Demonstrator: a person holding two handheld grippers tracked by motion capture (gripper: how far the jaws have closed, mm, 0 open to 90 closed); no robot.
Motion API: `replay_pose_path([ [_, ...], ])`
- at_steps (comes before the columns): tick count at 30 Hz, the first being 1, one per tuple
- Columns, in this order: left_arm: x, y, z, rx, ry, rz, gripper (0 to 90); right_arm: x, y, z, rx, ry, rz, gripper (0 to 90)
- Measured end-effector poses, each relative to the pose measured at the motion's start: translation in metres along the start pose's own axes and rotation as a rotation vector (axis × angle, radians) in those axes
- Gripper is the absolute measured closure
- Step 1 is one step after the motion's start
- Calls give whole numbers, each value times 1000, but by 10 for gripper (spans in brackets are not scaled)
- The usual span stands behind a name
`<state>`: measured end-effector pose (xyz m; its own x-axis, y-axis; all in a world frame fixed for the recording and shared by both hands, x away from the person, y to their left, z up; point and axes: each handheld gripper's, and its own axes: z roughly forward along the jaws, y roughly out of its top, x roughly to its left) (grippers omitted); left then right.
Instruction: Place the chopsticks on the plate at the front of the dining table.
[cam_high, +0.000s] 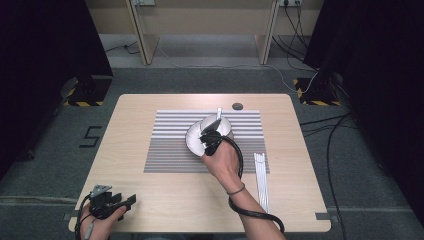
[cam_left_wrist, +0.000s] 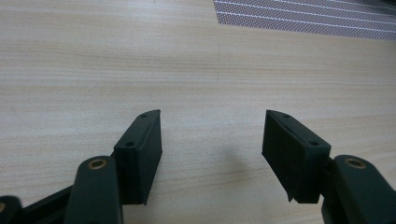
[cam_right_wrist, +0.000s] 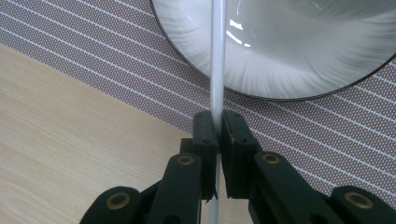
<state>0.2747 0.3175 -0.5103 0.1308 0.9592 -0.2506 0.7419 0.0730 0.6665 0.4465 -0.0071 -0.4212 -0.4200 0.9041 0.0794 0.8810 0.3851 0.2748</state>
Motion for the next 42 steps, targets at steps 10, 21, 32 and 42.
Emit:
replay_pose_path([
  [10, 0, 0, 0, 0, 0, 1, 377, 1, 5, 1, -15, 2, 5, 851],
  [21, 0, 0, 0, 0, -1, 0, 377, 1, 8, 3, -26, 6, 13, 851],
  [32, 0, 0, 0, 0, -3, 2, 377, 4, 12, 5, -45, 11, 13, 851],
  [42, 0, 0, 0, 1, -3, 1, 377, 5, 15, 7, -56, 14, 18, 851],
])
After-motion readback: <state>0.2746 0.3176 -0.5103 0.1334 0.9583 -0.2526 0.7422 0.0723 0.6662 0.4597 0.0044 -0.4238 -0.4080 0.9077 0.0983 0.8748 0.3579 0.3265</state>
